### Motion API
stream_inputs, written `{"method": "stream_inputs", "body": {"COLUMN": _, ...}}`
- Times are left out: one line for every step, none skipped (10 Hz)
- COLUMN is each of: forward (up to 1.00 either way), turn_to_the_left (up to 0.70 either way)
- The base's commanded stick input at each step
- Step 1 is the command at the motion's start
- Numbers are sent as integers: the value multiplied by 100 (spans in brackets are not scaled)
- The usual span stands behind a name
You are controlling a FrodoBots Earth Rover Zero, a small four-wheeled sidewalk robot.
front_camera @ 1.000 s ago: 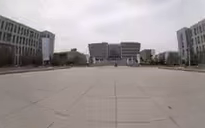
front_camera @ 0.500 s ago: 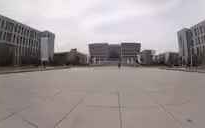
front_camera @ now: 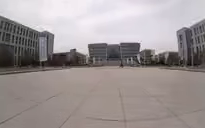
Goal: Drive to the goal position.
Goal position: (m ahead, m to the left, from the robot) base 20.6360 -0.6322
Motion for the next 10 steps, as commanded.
{"method": "stream_inputs", "body": {"forward": 70, "turn_to_the_left": 1}}
{"method": "stream_inputs", "body": {"forward": 70, "turn_to_the_left": 1}}
{"method": "stream_inputs", "body": {"forward": 70, "turn_to_the_left": 1}}
{"method": "stream_inputs", "body": {"forward": 70, "turn_to_the_left": 1}}
{"method": "stream_inputs", "body": {"forward": 70, "turn_to_the_left": 1}}
{"method": "stream_inputs", "body": {"forward": 70, "turn_to_the_left": 1}}
{"method": "stream_inputs", "body": {"forward": 70, "turn_to_the_left": 1}}
{"method": "stream_inputs", "body": {"forward": 70, "turn_to_the_left": 1}}
{"method": "stream_inputs", "body": {"forward": 70, "turn_to_the_left": 1}}
{"method": "stream_inputs", "body": {"forward": 70, "turn_to_the_left": 1}}
